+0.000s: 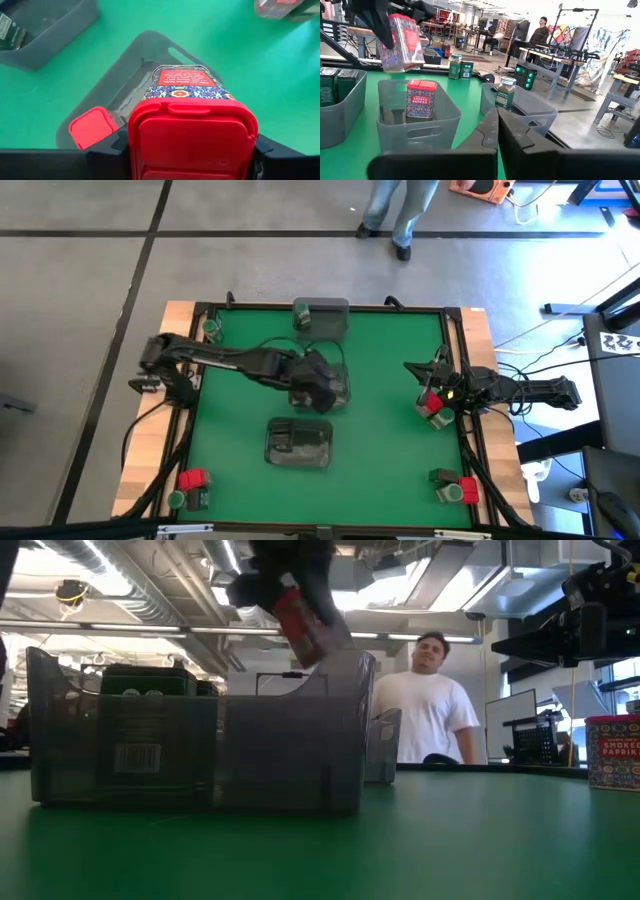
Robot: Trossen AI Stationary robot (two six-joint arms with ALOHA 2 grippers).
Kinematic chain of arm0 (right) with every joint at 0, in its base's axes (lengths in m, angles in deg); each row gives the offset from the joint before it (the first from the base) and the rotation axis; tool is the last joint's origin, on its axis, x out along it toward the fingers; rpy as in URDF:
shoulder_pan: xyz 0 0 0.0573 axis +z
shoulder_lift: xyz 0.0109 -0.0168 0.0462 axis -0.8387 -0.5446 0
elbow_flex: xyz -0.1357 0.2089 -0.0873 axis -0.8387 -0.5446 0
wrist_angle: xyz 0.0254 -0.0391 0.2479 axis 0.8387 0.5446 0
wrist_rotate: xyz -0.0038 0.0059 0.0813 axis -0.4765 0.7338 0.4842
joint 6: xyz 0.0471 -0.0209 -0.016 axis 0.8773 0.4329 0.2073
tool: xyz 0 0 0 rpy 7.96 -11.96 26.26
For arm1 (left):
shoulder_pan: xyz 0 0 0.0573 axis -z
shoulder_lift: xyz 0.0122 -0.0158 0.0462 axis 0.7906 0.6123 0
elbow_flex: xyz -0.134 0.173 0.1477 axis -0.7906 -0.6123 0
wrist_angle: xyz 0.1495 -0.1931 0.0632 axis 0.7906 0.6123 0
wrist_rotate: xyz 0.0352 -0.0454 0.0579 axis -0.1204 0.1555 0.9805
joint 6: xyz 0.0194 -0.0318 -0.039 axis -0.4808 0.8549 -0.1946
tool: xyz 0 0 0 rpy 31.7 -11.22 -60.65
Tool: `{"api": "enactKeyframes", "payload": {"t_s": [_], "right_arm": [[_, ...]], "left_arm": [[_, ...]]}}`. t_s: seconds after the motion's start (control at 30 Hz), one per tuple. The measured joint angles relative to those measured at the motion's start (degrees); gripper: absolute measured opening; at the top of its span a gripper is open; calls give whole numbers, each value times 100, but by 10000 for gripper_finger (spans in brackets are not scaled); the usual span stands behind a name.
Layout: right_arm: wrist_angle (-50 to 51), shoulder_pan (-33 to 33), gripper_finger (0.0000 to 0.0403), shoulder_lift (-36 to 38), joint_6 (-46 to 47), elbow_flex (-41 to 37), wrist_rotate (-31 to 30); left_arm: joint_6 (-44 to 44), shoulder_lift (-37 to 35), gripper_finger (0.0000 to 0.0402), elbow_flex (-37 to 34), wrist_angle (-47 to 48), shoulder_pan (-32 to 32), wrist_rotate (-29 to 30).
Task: Sort spices by type
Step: Put the red seasoning can into the middle gray bin
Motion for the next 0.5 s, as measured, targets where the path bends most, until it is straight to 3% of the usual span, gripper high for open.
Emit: {"api": "enactKeyframes", "payload": {"t_s": [0.17,0.5], "right_arm": [[12,1,5,0,-2,-1,2],[29,1,5,0,2,-1,2]], "left_arm": [[89,627,200,571,416,-110,200],[372,1401,201,592,545,-259,271]]}}
